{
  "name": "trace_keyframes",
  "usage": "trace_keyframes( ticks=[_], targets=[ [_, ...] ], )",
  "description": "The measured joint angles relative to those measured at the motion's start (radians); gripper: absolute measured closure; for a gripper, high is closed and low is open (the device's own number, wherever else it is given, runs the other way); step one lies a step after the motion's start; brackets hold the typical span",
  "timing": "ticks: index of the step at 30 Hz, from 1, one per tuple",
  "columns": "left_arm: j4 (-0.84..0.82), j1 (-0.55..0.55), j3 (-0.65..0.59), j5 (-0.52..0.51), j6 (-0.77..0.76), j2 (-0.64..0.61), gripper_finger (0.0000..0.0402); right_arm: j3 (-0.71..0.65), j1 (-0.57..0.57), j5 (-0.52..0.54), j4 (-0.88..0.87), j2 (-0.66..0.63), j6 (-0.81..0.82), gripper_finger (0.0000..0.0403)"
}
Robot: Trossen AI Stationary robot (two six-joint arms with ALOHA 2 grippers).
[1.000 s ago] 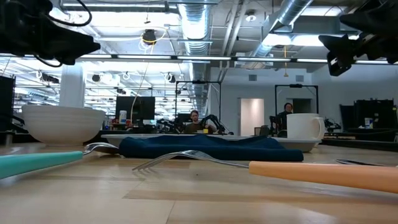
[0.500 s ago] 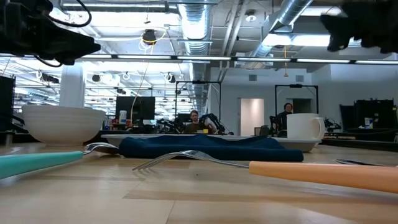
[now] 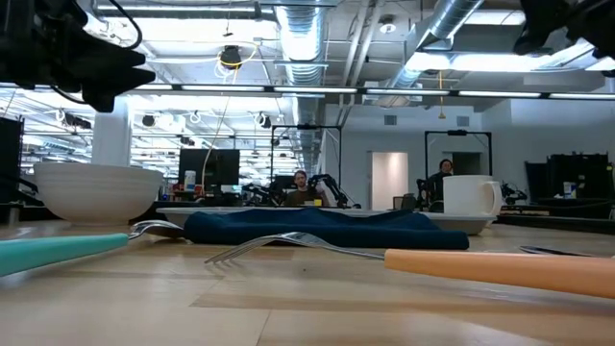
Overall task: Set up tray
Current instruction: Put the white cup on the top left of the gray serving tray
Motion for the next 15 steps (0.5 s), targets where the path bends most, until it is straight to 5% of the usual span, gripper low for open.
trace_keyframes(
  ticks=[12,15],
  targets=[
    [0.000,0.000,0.000,0.001,0.011,0.000,0.0214,0.000,0.013,0.001,0.076,0.000,0.143,0.0198],
    [-0.001,0.000,0.000,0.001,0.011,0.000,0.0214,0.000,0.012,0.100,0.087,0.000,0.142,0.0198]
  ],
)
